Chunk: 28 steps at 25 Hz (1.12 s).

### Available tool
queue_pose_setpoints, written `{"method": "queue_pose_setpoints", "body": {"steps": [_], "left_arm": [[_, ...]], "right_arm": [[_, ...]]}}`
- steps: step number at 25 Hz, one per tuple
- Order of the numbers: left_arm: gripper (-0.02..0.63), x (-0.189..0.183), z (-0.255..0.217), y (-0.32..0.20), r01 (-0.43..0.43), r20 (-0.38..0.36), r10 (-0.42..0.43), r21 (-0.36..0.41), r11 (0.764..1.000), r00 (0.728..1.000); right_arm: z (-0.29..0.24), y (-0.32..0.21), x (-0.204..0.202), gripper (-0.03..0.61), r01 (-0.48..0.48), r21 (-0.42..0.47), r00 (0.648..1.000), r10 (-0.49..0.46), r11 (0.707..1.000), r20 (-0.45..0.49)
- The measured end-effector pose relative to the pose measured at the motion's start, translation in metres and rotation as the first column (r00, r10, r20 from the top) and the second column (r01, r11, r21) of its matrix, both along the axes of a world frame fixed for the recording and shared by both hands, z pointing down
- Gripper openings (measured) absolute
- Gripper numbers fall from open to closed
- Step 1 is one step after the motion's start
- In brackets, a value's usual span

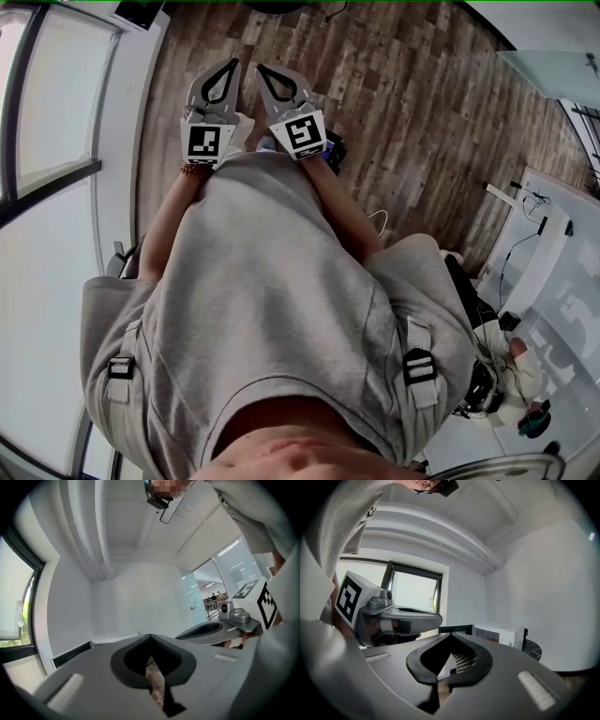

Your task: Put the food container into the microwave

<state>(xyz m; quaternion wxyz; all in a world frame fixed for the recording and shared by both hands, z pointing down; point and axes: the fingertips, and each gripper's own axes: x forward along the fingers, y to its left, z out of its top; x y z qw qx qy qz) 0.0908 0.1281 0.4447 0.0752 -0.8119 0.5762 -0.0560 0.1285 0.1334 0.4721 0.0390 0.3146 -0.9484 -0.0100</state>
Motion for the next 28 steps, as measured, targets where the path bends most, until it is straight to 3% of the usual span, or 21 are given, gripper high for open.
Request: {"method": "queue_pose_setpoints", "body": {"steps": [7,13,28], "left_arm": [[-0.002,-0.018,0.001,-0.001,0.034,0.025,-0.033,-0.015,0.999,0.999],[-0.002,-0.011,0.005,-0.032,0.05,0.038,-0.049,-0.042,0.998,0.998],[-0.002,-0.03,0.008,0.002,0.015,-0.001,-0.015,-0.022,1.0,1.0]], "right_arm": [[0.003,-0.002,-0.019,0.011,0.035,-0.014,0.999,-0.034,0.999,0.014],[0.007,-0.036,-0.01,0.011,0.051,-0.038,0.998,-0.05,0.998,0.024],[0.014,0.001,-0.032,0.011,0.05,-0.024,0.999,-0.05,0.998,-0.013]]}}
